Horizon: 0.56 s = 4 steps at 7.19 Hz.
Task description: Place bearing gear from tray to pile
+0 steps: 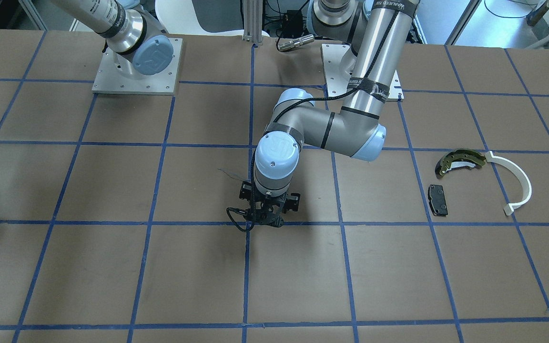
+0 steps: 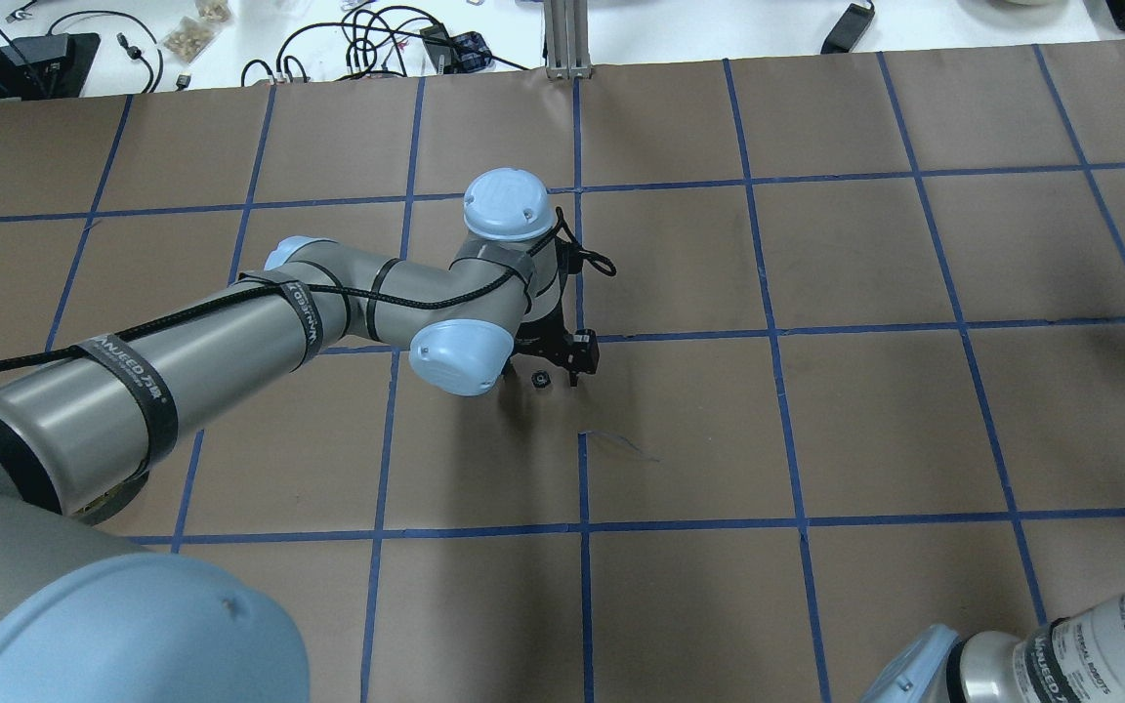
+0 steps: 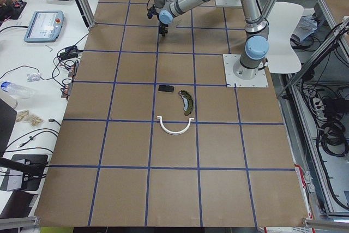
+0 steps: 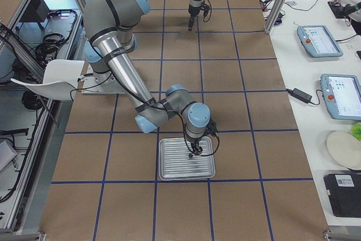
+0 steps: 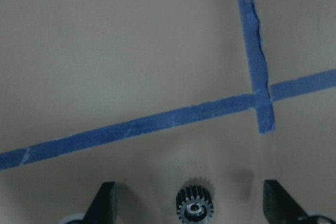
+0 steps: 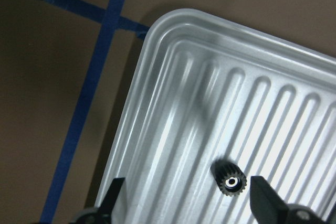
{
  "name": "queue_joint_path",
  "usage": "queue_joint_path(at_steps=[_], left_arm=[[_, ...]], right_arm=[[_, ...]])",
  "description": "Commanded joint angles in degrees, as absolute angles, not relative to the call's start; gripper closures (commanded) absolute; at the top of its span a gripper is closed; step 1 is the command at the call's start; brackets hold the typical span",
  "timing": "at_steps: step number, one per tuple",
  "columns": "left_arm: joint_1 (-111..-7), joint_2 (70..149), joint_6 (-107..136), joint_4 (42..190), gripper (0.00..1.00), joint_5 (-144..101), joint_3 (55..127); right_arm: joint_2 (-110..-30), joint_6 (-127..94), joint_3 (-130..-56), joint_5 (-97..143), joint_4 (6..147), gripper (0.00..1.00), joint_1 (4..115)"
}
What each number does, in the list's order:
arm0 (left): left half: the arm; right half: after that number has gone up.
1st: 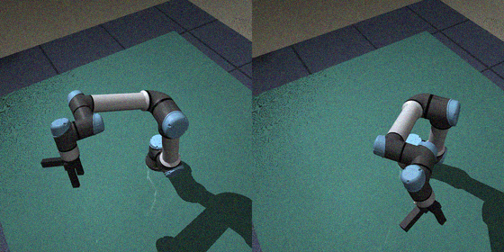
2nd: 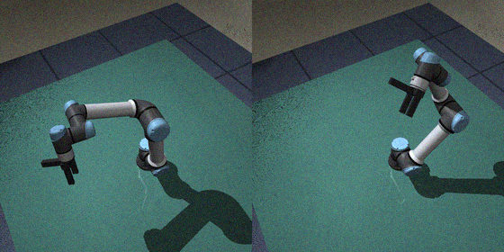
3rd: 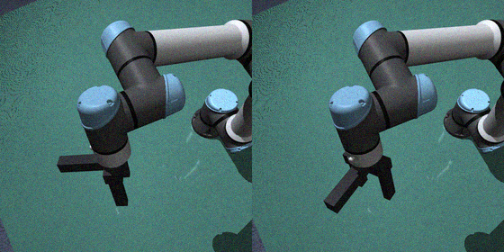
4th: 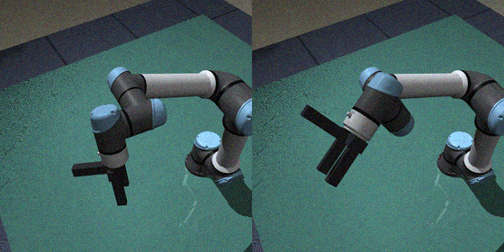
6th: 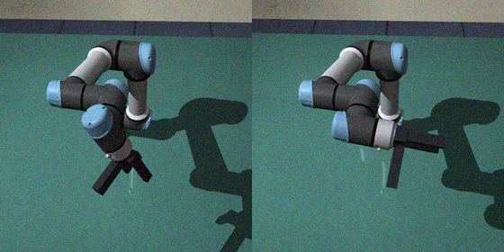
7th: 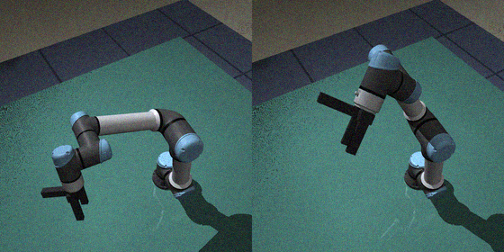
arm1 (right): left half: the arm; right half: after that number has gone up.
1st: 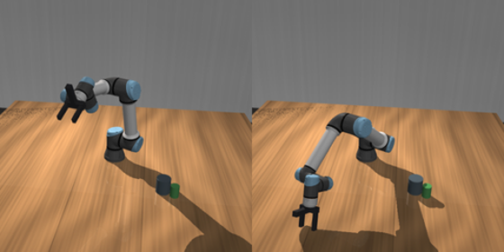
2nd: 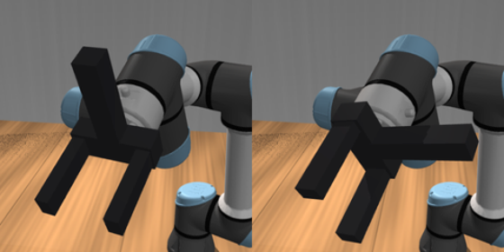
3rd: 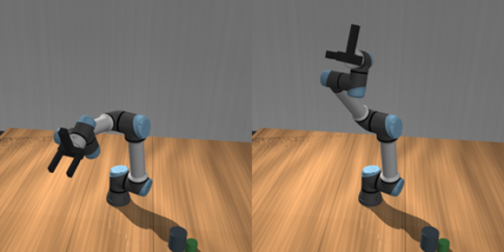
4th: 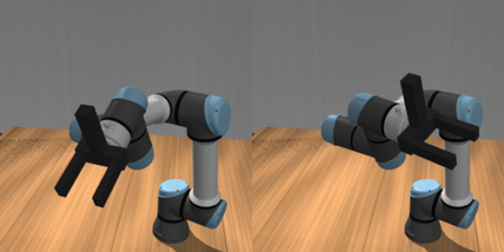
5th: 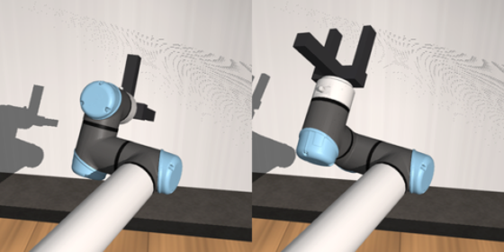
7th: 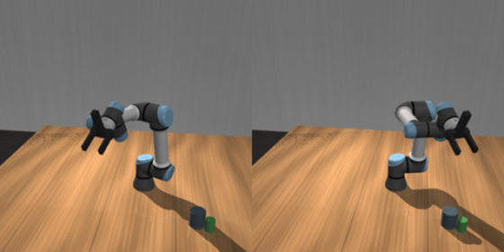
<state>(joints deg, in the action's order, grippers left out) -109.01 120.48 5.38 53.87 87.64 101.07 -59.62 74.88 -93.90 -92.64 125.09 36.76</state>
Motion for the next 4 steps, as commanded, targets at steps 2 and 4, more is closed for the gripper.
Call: queue_joint_path(at_steps=[2, 4], left_arm=[[-109.6, 120.41, 5.45, 54.14, 0.1, 87.63, 101.25], [-109.6, 119.63, 5.45, 54.75, 0.14, 87.71, 101.6]], right_arm=[[-56.7, 76.72, -93.61, -92.29, 130.07, 0.19, 34.55], [-56.25, 76.73, -93.95, -91.94, 130.52, 0.25, 34.37]])
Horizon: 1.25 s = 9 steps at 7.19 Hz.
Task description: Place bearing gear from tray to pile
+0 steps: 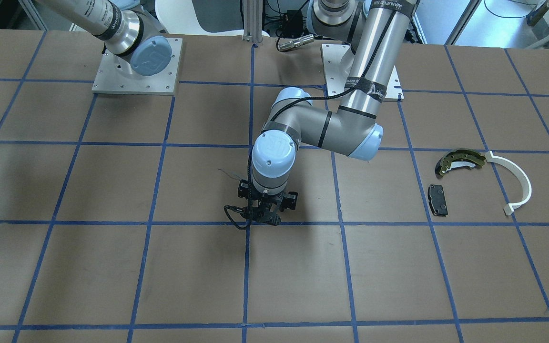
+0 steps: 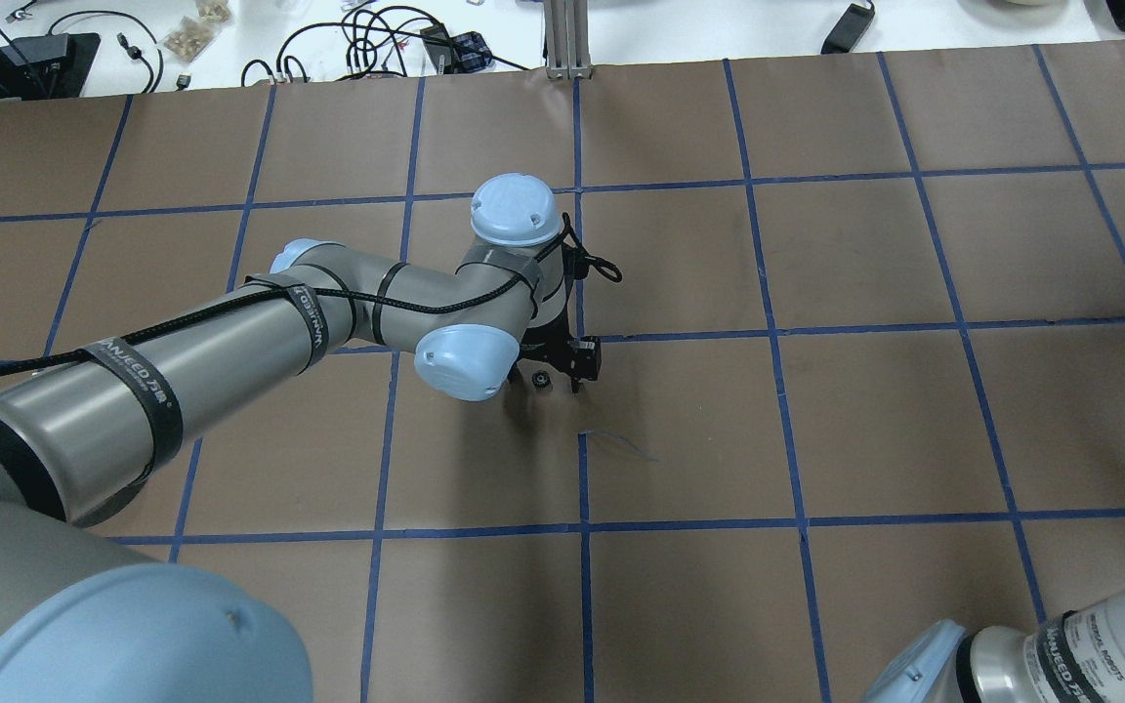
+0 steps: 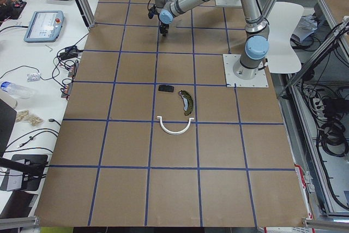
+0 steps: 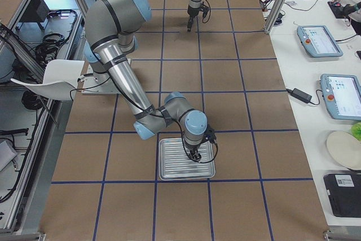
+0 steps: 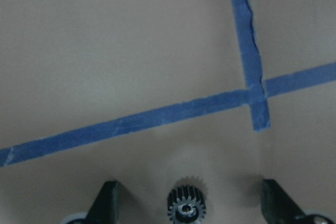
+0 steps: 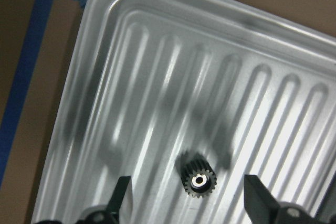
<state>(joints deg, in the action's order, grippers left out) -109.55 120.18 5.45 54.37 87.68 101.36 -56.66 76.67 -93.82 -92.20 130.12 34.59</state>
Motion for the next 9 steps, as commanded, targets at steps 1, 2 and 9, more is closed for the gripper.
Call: queue_joint_path(at_steps=[1, 2, 9], left_arm=[[-109.6, 119.36, 5.45, 54.93, 0.26, 87.8, 101.6], [-109.6, 119.62, 5.19, 55.02, 0.47, 87.98, 101.6], [-100.24, 114.1, -5.06, 72.34, 1.0, 90.77, 92.25]], right_arm=[[-56.25, 76.64, -94.13, -92.02, 130.52, 0.37, 34.37], [-56.25, 76.47, -94.13, -92.02, 130.52, 0.55, 34.37], [-62.19, 67.65, -94.48, -92.2, 125.11, 1.0, 36.28]])
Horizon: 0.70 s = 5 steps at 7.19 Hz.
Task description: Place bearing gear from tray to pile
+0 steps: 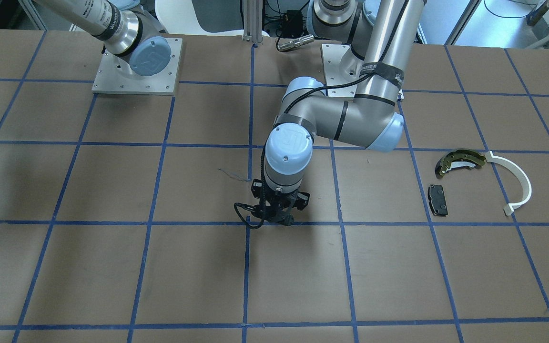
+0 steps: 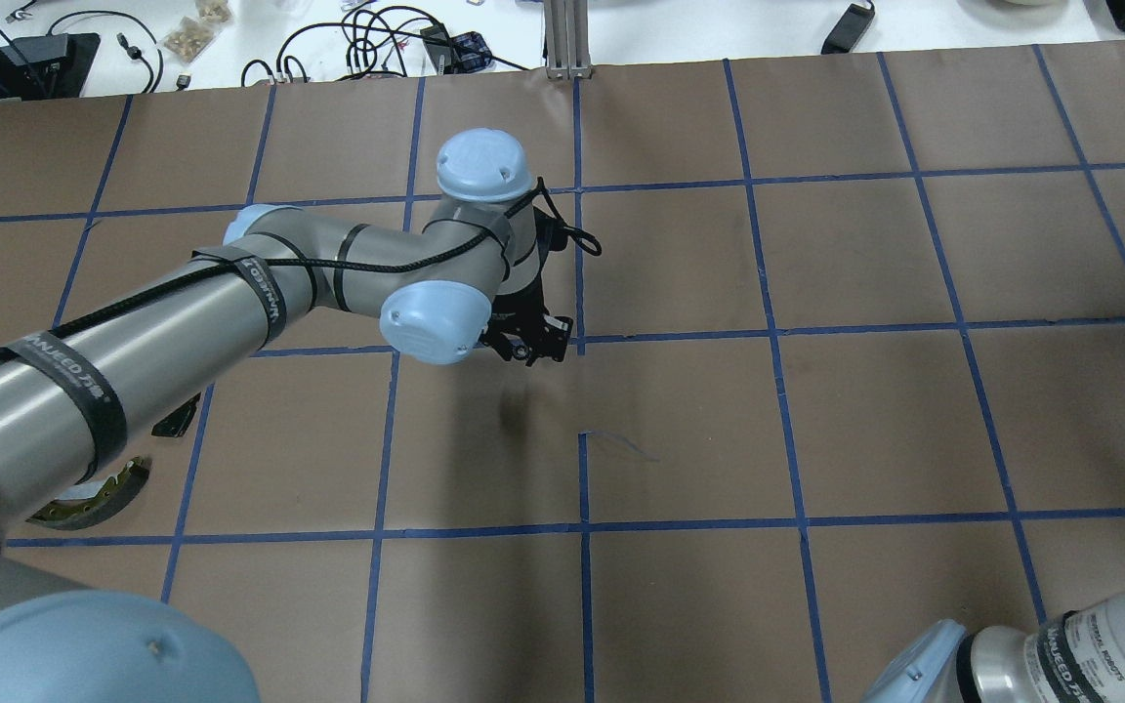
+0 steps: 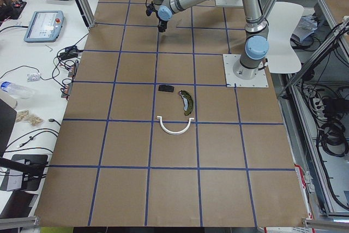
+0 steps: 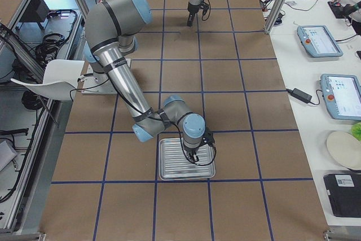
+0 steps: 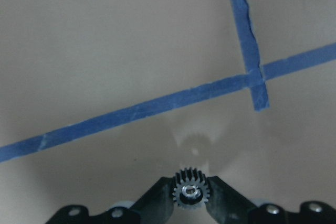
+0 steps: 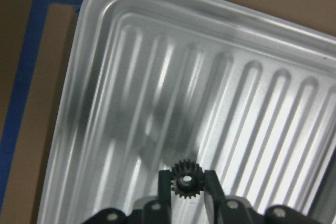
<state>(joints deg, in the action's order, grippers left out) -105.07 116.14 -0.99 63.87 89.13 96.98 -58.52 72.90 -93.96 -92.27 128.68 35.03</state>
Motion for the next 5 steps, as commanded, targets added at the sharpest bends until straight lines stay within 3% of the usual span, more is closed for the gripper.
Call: queue_joint_path(at_steps=[1, 3, 5], left_arm=[[-95.67, 112.78, -11.8, 81.82, 1.0, 95.75, 86.98], [-85.48, 111.1, -15.28, 85.25, 1.0, 96.76, 83.85], [-75.55, 110.3, -24.2, 84.99, 1.0, 99.74, 84.2]], right_arm=[[-66.05, 61.93, -94.48, -92.11, 118.63, 1.0, 39.34], [-71.18, 47.55, -94.48, -90.46, 109.56, 1.0, 48.9], [-71.46, 25.54, -94.66, -85.89, 108.38, 1.0, 64.6]])
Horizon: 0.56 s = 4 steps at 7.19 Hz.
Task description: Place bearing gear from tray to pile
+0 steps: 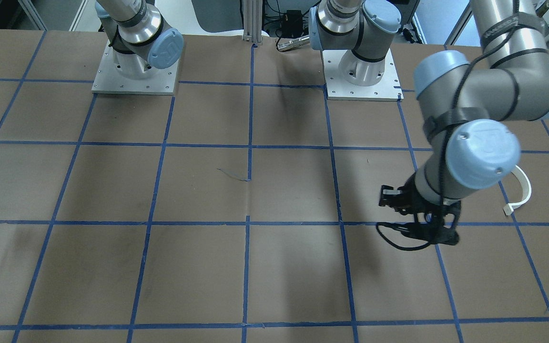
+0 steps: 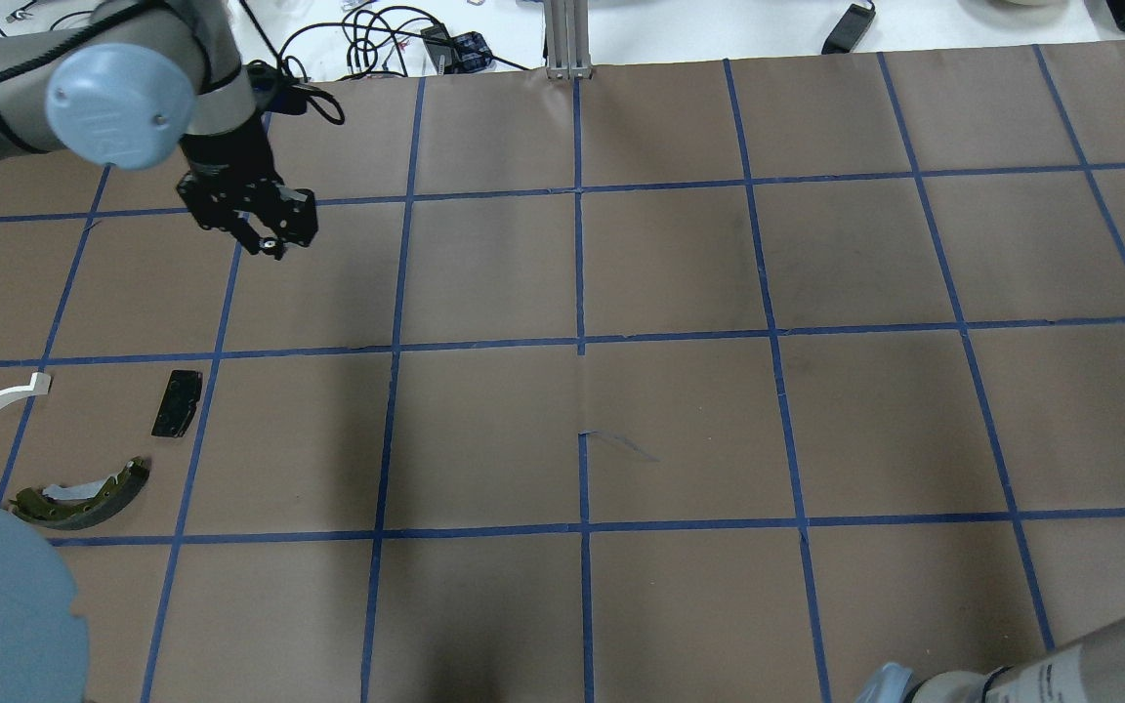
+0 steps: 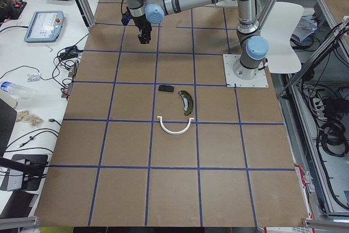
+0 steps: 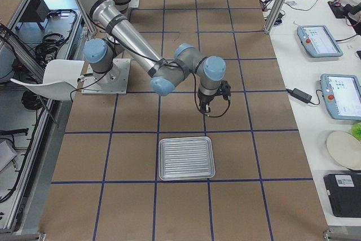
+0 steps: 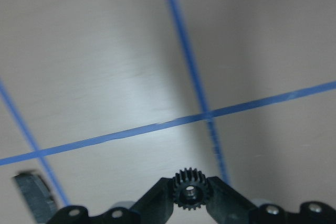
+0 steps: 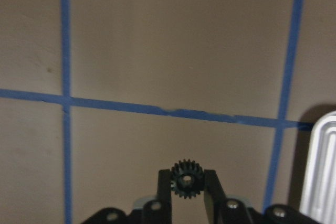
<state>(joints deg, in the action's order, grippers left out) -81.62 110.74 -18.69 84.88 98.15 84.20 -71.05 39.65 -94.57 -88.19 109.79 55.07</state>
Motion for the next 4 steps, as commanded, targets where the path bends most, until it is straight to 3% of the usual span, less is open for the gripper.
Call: queue_joint_path(at_steps=[1, 4], left_arm=[[-70.97, 110.48, -26.52, 84.64, 1.0, 99.93, 85.07], [-60.5, 111.97, -38.45, 72.13, 1.0, 99.93, 92.43]], right_arm=[[-71.19, 10.78, -94.66, -85.52, 108.98, 1.0, 74.08], [-67.17, -23.99, -94.4, -81.65, 119.92, 1.0, 97.14]])
